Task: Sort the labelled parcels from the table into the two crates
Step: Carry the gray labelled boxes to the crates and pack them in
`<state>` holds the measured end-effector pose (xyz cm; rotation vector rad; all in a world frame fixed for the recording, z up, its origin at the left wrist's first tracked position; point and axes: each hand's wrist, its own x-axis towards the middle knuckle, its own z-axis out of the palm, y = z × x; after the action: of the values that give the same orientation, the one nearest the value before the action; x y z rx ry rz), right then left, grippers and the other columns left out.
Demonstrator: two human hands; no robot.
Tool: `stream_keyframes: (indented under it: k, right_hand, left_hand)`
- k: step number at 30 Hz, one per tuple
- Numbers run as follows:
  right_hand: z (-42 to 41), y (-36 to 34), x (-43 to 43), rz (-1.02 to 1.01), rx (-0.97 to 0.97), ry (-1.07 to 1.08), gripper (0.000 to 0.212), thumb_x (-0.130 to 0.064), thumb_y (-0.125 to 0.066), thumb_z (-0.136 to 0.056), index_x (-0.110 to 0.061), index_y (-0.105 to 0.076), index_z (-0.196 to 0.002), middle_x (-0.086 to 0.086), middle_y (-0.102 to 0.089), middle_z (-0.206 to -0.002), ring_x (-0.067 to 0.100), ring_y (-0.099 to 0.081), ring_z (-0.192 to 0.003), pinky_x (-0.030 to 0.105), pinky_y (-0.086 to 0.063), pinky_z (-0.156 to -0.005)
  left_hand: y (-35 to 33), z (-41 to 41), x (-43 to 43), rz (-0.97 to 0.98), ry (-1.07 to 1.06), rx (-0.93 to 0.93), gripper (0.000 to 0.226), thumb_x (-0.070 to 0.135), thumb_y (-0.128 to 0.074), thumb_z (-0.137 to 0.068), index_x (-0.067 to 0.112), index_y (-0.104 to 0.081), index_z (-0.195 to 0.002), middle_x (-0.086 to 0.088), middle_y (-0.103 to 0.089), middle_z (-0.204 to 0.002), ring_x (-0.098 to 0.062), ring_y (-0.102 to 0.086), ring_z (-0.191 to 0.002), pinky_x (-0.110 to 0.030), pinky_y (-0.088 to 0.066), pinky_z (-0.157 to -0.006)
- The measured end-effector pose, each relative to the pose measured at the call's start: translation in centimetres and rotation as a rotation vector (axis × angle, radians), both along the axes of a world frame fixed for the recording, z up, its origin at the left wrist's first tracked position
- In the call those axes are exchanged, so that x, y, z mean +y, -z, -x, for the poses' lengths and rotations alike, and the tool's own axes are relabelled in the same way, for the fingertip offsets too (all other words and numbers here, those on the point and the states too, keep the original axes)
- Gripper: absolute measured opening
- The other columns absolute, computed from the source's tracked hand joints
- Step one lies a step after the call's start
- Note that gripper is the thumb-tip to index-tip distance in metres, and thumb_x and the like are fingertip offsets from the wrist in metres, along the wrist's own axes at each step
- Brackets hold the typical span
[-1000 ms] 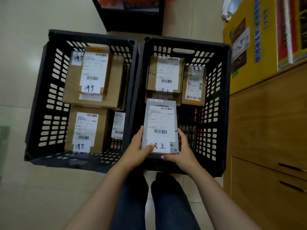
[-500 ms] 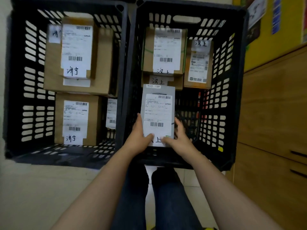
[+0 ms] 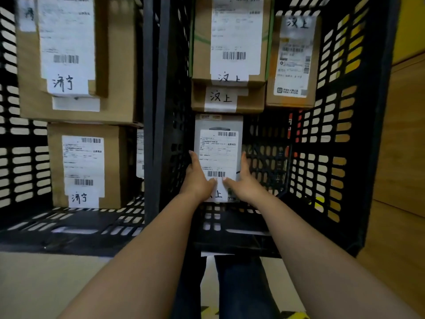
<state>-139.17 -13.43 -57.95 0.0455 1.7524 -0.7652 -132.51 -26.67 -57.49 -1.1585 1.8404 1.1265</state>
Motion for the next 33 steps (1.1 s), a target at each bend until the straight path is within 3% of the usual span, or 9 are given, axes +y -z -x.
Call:
stream_keyframes:
  k: [3, 6, 9, 14, 17, 21, 25, 28, 33]
  right_hand:
    - [0.1, 0.1, 0.3, 0.016, 0.139, -0.108, 0.113, -0.014, -0.070, -0.088, -0.027, 0.022, -0.152, -0.001, -0.007, -0.164, 0.018, -0.023, -0.146, 0.029, -0.026, -0.114]
    - [0.4, 0.0, 0.5, -0.048, 0.371, -0.451, 0.116, -0.021, -0.074, -0.085, -0.033, 0.020, -0.152, -0.001, 0.028, -0.160, 0.021, 0.007, -0.150, 0.037, -0.017, -0.118]
    - [1.1, 0.6, 0.5, -0.147, 0.469, -0.689, 0.113, -0.037, -0.071, -0.086, -0.035, 0.021, -0.151, 0.003, 0.030, -0.159, 0.027, 0.010, -0.150, 0.044, -0.009, -0.122]
    - [1.2, 1.1, 0.0, -0.249, 0.468, -0.755, 0.112, -0.041, -0.070, -0.087, -0.035, 0.022, -0.150, 0.007, 0.021, -0.162, 0.031, 0.006, -0.151, 0.048, -0.004, -0.122]
    - [1.3, -0.2, -0.5, -0.289, 0.417, -0.747, 0.112, -0.039, -0.070, -0.087, -0.036, 0.022, -0.151, 0.008, 0.020, -0.162, 0.032, 0.003, -0.150, 0.049, -0.003, -0.121]
    - [2.2, -4.1, -1.0, -0.288, 0.367, -0.738, 0.111, -0.037, -0.071, -0.086, -0.033, 0.018, -0.153, 0.010, 0.016, -0.163, 0.034, -0.002, -0.150, 0.050, -0.005, -0.120]
    - [3.4, -10.2, -0.9, -0.202, 0.505, -0.623, 0.090, -0.029, -0.068, -0.088, -0.022, -0.009, -0.156, 0.012, -0.027, -0.155, 0.032, -0.034, -0.138, 0.043, -0.024, -0.115]
    - [3.9, -15.3, -0.9, -0.129, 0.618, -0.457, 0.066, -0.021, -0.065, -0.088, -0.020, -0.034, -0.146, 0.007, -0.046, -0.137, 0.027, -0.044, -0.126, 0.039, -0.035, -0.105]
    - [3.6, -23.6, -1.6, 0.020, 0.726, -0.352, 0.058, -0.022, -0.066, -0.088, -0.020, -0.042, -0.141, 0.001, -0.044, -0.138, 0.022, -0.042, -0.129, 0.039, -0.038, -0.107]
  left_hand:
    - [-0.5, 0.0, 0.5, 0.161, 0.199, 0.040, 0.102, 0.017, -0.066, -0.089, 0.018, 0.013, -0.152, -0.007, 0.005, -0.162, -0.027, -0.017, -0.146, -0.037, -0.031, -0.111]
    - [-0.7, 0.2, 1.0, 0.274, 0.524, 0.066, 0.104, 0.022, -0.067, -0.088, 0.016, 0.015, -0.152, -0.004, 0.023, -0.159, -0.024, 0.011, -0.148, -0.037, -0.019, -0.118]
    - [0.0, 0.5, 1.2, 0.343, 0.719, -0.002, 0.103, 0.019, -0.062, -0.090, 0.016, 0.020, -0.151, -0.005, 0.030, -0.156, -0.025, 0.020, -0.146, -0.036, -0.020, -0.116]
    - [0.3, 0.9, 1.8, 0.373, 0.745, -0.049, 0.105, 0.014, -0.063, -0.088, 0.015, 0.022, -0.150, -0.008, 0.031, -0.156, -0.027, 0.021, -0.146, -0.037, -0.020, -0.117]
    - [-0.7, 1.9, 1.5, 0.320, 0.714, -0.071, 0.101, 0.011, -0.063, -0.089, 0.013, 0.017, -0.151, -0.009, 0.026, -0.158, -0.027, 0.017, -0.147, -0.039, -0.019, -0.117]
    - [-4.1, 3.2, 1.0, 0.264, 0.631, -0.001, 0.085, 0.014, -0.060, -0.092, 0.011, -0.002, -0.154, -0.011, -0.006, -0.161, -0.026, -0.006, -0.148, -0.038, -0.022, -0.116]
    - [-10.0, 3.4, 0.9, 0.282, 0.479, 0.095, 0.060, 0.019, -0.066, -0.087, 0.013, -0.038, -0.139, -0.012, -0.046, -0.138, -0.028, -0.044, -0.125, -0.039, -0.044, -0.099]
    - [-15.6, 3.1, 0.6, 0.374, 0.452, 0.165, 0.057, 0.024, -0.070, -0.085, 0.015, -0.042, -0.134, -0.008, -0.049, -0.129, -0.026, -0.048, -0.119, -0.037, -0.046, -0.092]
    - [-24.8, 0.7, -0.4, 0.535, 0.343, 0.340, 0.051, 0.023, -0.069, -0.085, 0.017, -0.046, -0.130, -0.004, -0.050, -0.127, -0.024, -0.047, -0.117, -0.036, -0.045, -0.092]
